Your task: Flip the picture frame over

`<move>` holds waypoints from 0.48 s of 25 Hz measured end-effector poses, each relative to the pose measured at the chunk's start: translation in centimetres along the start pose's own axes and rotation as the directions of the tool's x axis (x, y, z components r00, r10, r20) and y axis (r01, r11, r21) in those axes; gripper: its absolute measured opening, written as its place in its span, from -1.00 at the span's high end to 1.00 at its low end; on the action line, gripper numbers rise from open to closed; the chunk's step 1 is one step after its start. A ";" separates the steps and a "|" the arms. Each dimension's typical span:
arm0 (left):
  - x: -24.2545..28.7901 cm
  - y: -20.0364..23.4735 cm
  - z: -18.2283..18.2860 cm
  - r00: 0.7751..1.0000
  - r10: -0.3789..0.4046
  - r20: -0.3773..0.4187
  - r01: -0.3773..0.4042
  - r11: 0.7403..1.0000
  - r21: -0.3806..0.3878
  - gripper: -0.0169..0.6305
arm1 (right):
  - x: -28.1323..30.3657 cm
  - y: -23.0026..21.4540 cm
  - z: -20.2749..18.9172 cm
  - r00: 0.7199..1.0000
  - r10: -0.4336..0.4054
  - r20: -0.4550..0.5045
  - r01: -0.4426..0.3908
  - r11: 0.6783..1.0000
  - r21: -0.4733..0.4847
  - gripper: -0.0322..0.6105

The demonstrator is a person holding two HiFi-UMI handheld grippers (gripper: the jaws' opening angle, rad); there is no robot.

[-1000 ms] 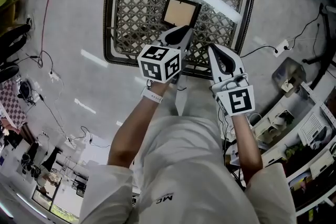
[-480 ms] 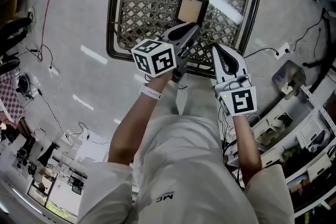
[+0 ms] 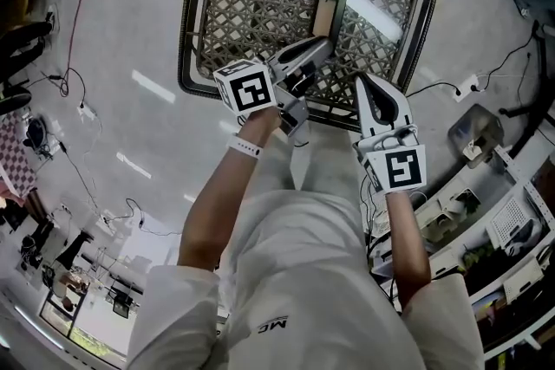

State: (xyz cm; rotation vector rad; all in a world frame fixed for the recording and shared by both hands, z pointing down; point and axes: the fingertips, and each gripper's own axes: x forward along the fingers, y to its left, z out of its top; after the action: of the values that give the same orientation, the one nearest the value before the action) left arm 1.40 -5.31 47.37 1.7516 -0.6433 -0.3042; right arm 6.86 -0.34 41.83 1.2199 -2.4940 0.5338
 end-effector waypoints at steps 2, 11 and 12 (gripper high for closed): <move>-0.1 0.1 0.3 1.000 -0.024 0.020 0.025 0.998 -0.049 0.78 | 0.1 0.0 0.0 1.000 -0.001 -0.003 0.001 1.000 -0.005 0.85; -0.2 0.7 0.8 0.974 -0.200 0.110 0.222 0.940 -0.259 0.78 | 0.2 0.3 -0.4 1.000 -0.004 -0.020 0.004 1.000 -0.004 0.85; -0.2 0.9 0.8 0.970 -0.212 0.115 0.236 0.932 -0.274 0.78 | 0.2 0.3 -0.4 1.000 -0.004 -0.020 0.004 1.000 -0.003 0.85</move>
State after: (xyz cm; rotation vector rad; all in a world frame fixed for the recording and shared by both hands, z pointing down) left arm 0.63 -5.97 47.95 1.5386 -0.4324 -0.6032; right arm 6.56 -0.12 42.22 1.2120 -2.4748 0.5382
